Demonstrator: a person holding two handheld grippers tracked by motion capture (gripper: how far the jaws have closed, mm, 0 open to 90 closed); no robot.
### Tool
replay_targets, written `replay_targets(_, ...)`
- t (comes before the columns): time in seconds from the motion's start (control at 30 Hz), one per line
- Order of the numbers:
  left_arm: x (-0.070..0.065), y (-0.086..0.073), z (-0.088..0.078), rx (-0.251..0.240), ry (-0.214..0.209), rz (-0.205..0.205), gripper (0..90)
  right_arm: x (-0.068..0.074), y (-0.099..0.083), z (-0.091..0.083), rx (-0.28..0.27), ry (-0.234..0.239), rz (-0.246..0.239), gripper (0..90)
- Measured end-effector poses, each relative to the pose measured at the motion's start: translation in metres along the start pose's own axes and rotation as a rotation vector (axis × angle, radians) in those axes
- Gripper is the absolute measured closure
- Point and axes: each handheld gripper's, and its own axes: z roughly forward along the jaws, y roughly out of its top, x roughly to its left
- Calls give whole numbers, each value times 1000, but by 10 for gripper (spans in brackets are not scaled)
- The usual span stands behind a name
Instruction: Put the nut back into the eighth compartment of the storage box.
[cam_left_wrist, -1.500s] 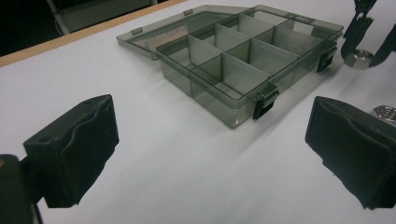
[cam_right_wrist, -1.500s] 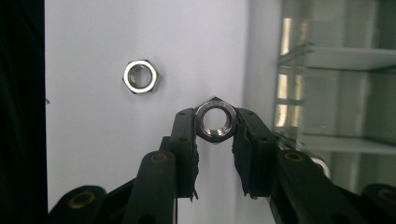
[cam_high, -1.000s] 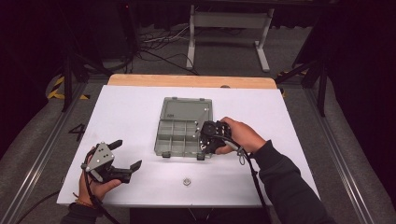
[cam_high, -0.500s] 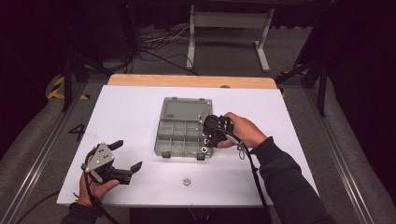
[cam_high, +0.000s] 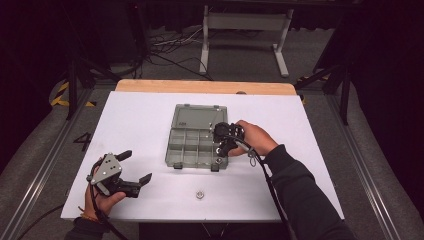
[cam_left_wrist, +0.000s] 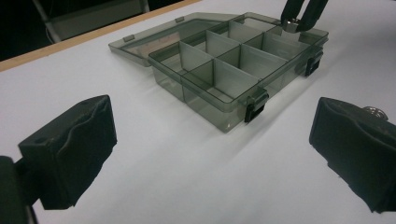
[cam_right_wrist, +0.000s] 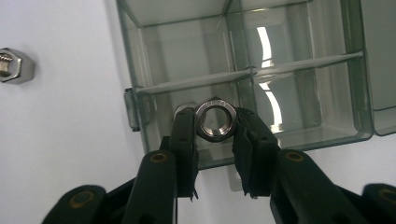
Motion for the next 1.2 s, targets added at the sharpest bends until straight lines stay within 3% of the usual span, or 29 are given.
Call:
replay_targets(0.77,0,0,0,3,-3,-1,12,-4,6,16,4,6,11,701)
replay_targets(1.07,0,0,0,5,-3,-1,12,0,5,13,-5,-2,7,617)
replay_targets(1.2,0,0,0,9,-3,0,12,3,2,6,-46,3,10,600)
